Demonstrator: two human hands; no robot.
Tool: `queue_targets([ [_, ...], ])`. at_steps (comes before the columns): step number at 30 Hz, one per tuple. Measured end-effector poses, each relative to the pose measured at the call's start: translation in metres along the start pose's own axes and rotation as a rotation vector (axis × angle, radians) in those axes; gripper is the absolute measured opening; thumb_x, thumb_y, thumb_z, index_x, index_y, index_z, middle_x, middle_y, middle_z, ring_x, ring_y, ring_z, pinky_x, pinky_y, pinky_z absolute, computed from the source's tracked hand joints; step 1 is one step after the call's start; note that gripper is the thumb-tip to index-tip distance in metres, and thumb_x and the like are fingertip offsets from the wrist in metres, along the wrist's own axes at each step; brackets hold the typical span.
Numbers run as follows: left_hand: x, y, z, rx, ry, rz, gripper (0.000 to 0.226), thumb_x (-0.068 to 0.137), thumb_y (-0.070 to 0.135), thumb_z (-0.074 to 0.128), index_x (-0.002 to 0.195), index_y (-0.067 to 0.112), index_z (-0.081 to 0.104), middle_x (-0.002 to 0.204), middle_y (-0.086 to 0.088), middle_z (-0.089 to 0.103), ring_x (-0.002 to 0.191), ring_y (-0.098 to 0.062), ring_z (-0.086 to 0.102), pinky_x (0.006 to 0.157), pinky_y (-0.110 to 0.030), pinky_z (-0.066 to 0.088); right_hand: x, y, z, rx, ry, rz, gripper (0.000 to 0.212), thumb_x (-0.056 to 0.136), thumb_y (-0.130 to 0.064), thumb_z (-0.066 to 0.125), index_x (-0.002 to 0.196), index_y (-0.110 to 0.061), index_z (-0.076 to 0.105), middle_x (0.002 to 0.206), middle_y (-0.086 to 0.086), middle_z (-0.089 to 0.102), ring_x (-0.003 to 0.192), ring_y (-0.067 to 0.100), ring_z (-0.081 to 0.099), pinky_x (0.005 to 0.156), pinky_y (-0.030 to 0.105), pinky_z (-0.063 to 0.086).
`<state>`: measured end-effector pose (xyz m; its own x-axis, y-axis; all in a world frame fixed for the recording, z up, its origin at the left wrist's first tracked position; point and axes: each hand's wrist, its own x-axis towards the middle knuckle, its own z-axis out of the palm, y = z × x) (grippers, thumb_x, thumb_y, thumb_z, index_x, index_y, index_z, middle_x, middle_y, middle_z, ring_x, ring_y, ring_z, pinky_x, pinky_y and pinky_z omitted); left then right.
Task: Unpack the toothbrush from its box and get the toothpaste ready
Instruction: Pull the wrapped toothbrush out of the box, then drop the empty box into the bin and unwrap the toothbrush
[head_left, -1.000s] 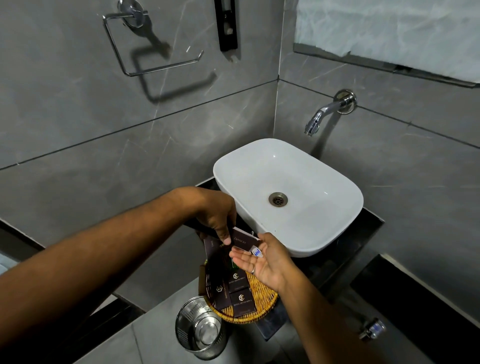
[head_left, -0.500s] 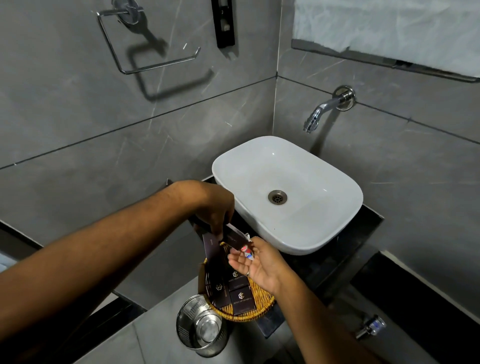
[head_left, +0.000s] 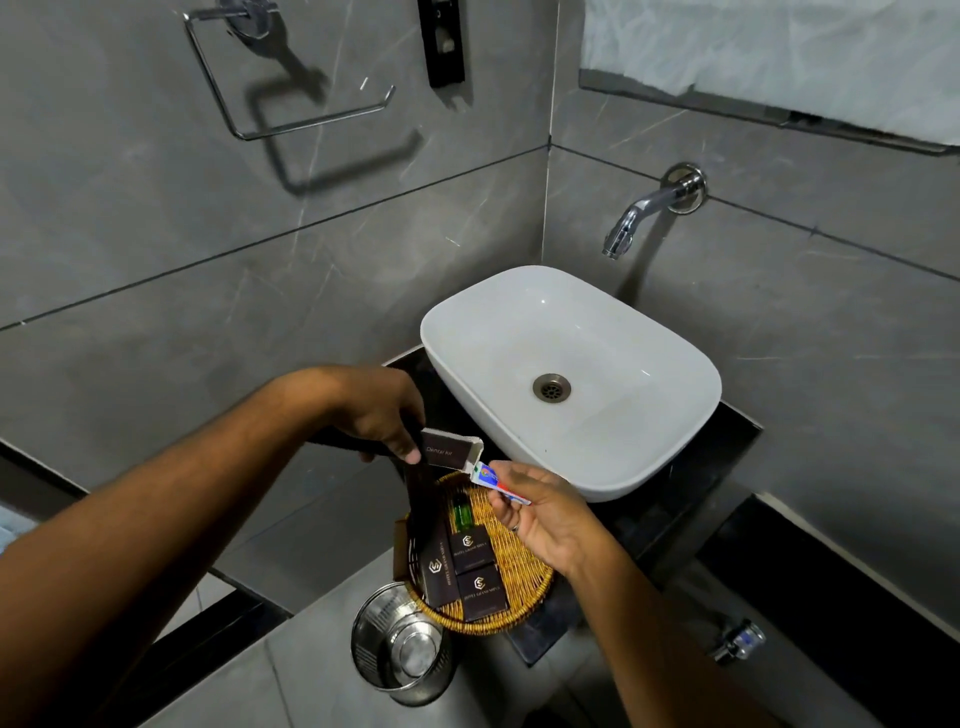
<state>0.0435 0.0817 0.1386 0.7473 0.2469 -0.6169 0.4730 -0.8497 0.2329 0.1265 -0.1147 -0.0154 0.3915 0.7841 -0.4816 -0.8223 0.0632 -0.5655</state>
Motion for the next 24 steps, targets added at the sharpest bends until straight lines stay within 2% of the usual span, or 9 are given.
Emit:
queue_targets([
  [4, 0.001, -0.017, 0.025, -0.045, 0.129, -0.016, 0.03, 0.077, 0.035, 0.075, 0.104, 0.023, 0.07, 0.079, 0.016, 0.06, 0.075, -0.006, 0.06, 0.07, -0.024, 0.043, -0.004, -0.017, -0.005, -0.108, 0.117, -0.018, 0.013, 0.079, 0.003, 0.069, 0.092, 0.006, 0.068, 0.077, 0.019, 0.071, 0.057, 0.019, 0.067, 0.05, 0.022, 0.056],
  [6, 0.002, -0.027, 0.036, -0.143, 0.15, -0.035, 0.025, 0.078, 0.032, 0.075, 0.1, 0.024, 0.068, 0.084, 0.014, 0.061, 0.08, -0.005, 0.057, 0.069, -0.023, 0.04, -0.006, -0.026, -0.008, -0.184, 0.166, -0.04, 0.007, 0.081, 0.005, 0.067, 0.087, 0.006, 0.068, 0.075, 0.02, 0.07, 0.054, 0.019, 0.066, 0.048, 0.022, 0.056],
  [10, 0.0, -0.042, 0.048, -0.346, 0.191, -0.072, 0.02, 0.079, 0.024, 0.075, 0.096, 0.019, 0.066, 0.092, -0.002, 0.067, 0.081, -0.014, 0.063, 0.073, -0.028, 0.049, -0.01, -0.041, -0.016, -0.256, 0.247, -0.113, 0.005, 0.082, 0.007, 0.065, 0.078, 0.006, 0.068, 0.076, 0.022, 0.069, 0.054, 0.02, 0.066, 0.047, 0.022, 0.056],
  [12, -0.004, -0.049, 0.053, -0.491, 0.234, -0.082, 0.018, 0.079, 0.019, 0.074, 0.094, 0.014, 0.065, 0.092, -0.008, 0.068, 0.077, -0.019, 0.068, 0.071, -0.031, 0.055, -0.012, -0.048, -0.02, -0.285, 0.289, -0.148, 0.008, 0.083, 0.008, 0.063, 0.077, 0.006, 0.067, 0.08, 0.023, 0.069, 0.061, 0.024, 0.067, 0.049, 0.023, 0.058],
  [14, -0.008, -0.059, 0.063, -0.637, 0.346, -0.096, 0.018, 0.079, 0.018, 0.074, 0.094, 0.011, 0.067, 0.091, -0.011, 0.071, 0.076, -0.022, 0.069, 0.073, -0.035, 0.054, -0.013, -0.052, -0.023, -0.333, 0.327, -0.174, 0.009, 0.084, 0.008, 0.062, 0.077, 0.006, 0.067, 0.084, 0.024, 0.07, 0.072, 0.03, 0.068, 0.053, 0.025, 0.061],
  [16, -0.011, -0.071, 0.081, -0.866, 0.524, -0.144, 0.015, 0.077, 0.018, 0.075, 0.088, 0.01, 0.069, 0.083, -0.01, 0.071, 0.073, -0.022, 0.065, 0.069, -0.032, 0.05, -0.014, -0.052, -0.026, -0.395, 0.349, -0.203, 0.012, 0.084, 0.007, 0.062, 0.074, 0.003, 0.068, 0.081, 0.023, 0.071, 0.073, 0.032, 0.068, 0.053, 0.026, 0.061],
  [18, -0.017, -0.085, 0.102, -1.096, 0.65, -0.222, 0.009, 0.078, 0.018, 0.072, 0.082, 0.018, 0.064, 0.081, -0.004, 0.069, 0.075, -0.019, 0.063, 0.063, -0.03, 0.046, -0.013, -0.048, -0.025, -0.453, 0.364, -0.224, 0.018, 0.083, 0.006, 0.063, 0.068, 0.0, 0.069, 0.071, 0.018, 0.072, 0.063, 0.026, 0.07, 0.05, 0.024, 0.058],
  [21, -0.018, -0.106, 0.142, -1.267, 0.728, -0.286, 0.015, 0.08, 0.013, 0.07, 0.08, 0.022, 0.059, 0.08, -0.001, 0.067, 0.076, -0.019, 0.063, 0.061, -0.03, 0.046, -0.011, -0.036, -0.023, -0.525, 0.375, -0.235, 0.022, 0.082, 0.004, 0.065, 0.062, -0.003, 0.072, 0.062, 0.012, 0.074, 0.057, 0.02, 0.072, 0.048, 0.022, 0.056],
  [24, -0.009, -0.123, 0.186, -1.339, 0.749, -0.342, 0.017, 0.079, 0.004, 0.07, 0.086, 0.017, 0.061, 0.081, -0.004, 0.067, 0.076, -0.023, 0.065, 0.063, -0.034, 0.054, -0.01, -0.019, -0.017, -0.61, 0.361, -0.224, 0.017, 0.079, 0.0, 0.069, 0.066, -0.007, 0.076, 0.076, 0.016, 0.074, 0.069, 0.025, 0.073, 0.051, 0.022, 0.056],
])
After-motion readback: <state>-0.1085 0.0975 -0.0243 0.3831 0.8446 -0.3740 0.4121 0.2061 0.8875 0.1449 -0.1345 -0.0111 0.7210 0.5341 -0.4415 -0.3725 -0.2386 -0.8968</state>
